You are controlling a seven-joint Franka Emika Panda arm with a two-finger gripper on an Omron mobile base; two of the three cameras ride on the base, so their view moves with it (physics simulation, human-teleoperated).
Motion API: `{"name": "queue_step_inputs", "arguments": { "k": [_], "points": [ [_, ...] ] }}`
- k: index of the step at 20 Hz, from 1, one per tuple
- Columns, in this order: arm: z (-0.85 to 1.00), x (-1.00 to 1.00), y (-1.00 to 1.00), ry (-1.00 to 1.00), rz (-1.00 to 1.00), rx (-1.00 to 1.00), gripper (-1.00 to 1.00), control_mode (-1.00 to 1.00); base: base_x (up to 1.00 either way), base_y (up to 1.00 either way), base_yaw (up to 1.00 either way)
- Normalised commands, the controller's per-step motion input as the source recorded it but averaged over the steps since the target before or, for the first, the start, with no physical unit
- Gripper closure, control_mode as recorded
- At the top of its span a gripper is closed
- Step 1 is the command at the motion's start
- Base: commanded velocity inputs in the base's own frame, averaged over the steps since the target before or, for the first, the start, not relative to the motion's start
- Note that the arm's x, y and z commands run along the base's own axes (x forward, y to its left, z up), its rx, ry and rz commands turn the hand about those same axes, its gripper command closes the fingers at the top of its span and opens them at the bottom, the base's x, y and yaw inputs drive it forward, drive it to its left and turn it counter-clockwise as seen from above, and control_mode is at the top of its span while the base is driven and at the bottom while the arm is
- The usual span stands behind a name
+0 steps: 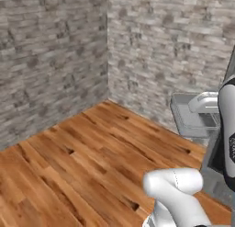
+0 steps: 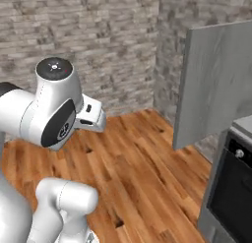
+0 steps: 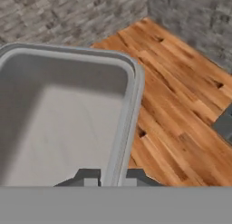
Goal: Retrieve the tupperware and aluminum foil from the cabinet and place them on the dining counter near the plate with chicken drumstick and broccoli to prepare for storing leftovers.
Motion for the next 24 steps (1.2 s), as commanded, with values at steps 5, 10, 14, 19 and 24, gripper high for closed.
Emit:
{"name": "queue_step_inputs", "arguments": {
  "k": [5,10,14,19,24],
  "points": [
    [0.0,0.0,0.0,0.0,0.0,0.0,1.0,1.0,0.09,0.0,0.98],
    [0.0,0.0,0.0,0.0,0.0,0.0,1.0,1.0,0.22,0.0,0.96],
    [0.0,0.0,0.0,0.0,0.0,0.0,1.0,1.0,0.37,0.0,0.92],
    [0.0,0.0,0.0,0.0,0.0,0.0,1.0,1.0,0.54,0.0,0.88],
    [0.0,0.0,0.0,0.0,0.0,0.0,1.0,1.0,0.73,0.0,0.83]
  ]
}}
